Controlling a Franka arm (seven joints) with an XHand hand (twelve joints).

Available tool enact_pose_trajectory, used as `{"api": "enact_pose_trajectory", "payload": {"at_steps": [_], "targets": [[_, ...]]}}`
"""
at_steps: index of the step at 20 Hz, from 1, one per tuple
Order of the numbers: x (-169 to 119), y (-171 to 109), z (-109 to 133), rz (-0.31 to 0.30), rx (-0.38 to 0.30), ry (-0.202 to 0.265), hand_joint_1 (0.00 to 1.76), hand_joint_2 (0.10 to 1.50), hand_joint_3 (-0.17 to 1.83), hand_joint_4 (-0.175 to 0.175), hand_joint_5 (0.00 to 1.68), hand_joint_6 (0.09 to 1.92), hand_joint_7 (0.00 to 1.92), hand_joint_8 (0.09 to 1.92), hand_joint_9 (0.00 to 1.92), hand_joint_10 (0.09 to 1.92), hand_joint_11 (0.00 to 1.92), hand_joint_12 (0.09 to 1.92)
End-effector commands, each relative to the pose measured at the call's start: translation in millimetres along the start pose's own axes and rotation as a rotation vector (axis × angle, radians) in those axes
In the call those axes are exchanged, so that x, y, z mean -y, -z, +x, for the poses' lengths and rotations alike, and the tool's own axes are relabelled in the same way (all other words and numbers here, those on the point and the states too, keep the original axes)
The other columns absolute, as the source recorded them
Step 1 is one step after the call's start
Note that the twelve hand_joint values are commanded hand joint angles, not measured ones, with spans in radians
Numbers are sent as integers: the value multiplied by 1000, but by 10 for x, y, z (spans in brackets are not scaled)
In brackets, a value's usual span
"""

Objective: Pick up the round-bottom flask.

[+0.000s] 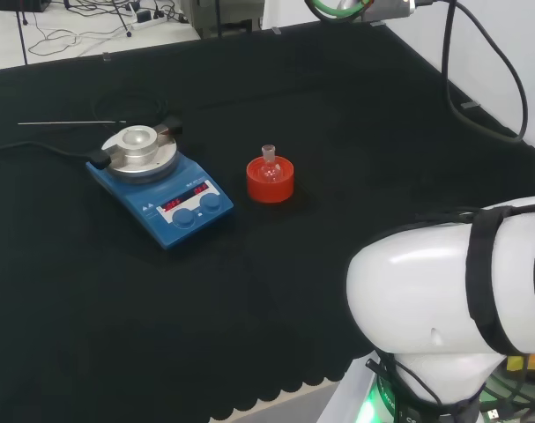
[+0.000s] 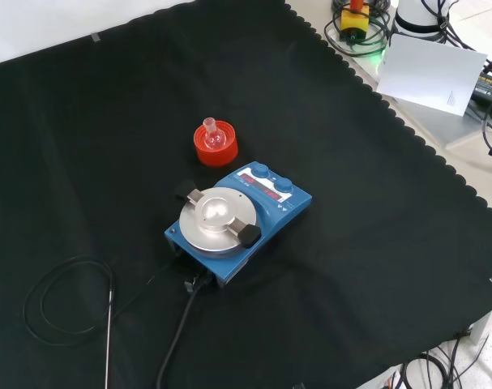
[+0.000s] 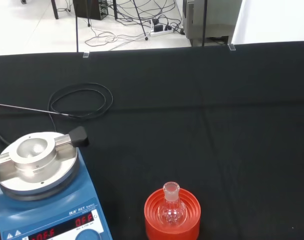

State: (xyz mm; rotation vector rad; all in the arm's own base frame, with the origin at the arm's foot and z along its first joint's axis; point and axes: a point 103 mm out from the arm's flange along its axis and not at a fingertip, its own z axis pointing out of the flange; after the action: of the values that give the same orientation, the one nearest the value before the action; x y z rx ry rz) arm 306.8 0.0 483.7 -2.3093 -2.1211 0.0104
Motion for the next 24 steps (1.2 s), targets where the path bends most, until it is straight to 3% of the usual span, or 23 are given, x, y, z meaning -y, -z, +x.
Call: {"api": "enact_pose_trajectory", "payload": {"at_steps": [1,3,5,12,16,24], "targets": [[-3,-3,4,-8,8,-4,367,1045,649,-7,353,237,354,833,491,825,292,1338],[-7,-14,-18,-7,10,-9,168,1194,447,-3,359,215,178,655,314,699,112,1384],[-13,-18,-48,-7,8,-11,120,1244,370,-2,365,203,140,605,276,663,70,1394],[-73,-153,-1,5,0,-13,111,1264,332,-2,371,194,136,591,268,651,59,1398],[-159,-340,39,14,-44,-27,120,1265,321,-3,375,191,139,589,270,650,59,1399],[-367,-877,-218,71,-103,-75,142,1263,305,-5,381,185,143,588,273,650,54,1403]]}}
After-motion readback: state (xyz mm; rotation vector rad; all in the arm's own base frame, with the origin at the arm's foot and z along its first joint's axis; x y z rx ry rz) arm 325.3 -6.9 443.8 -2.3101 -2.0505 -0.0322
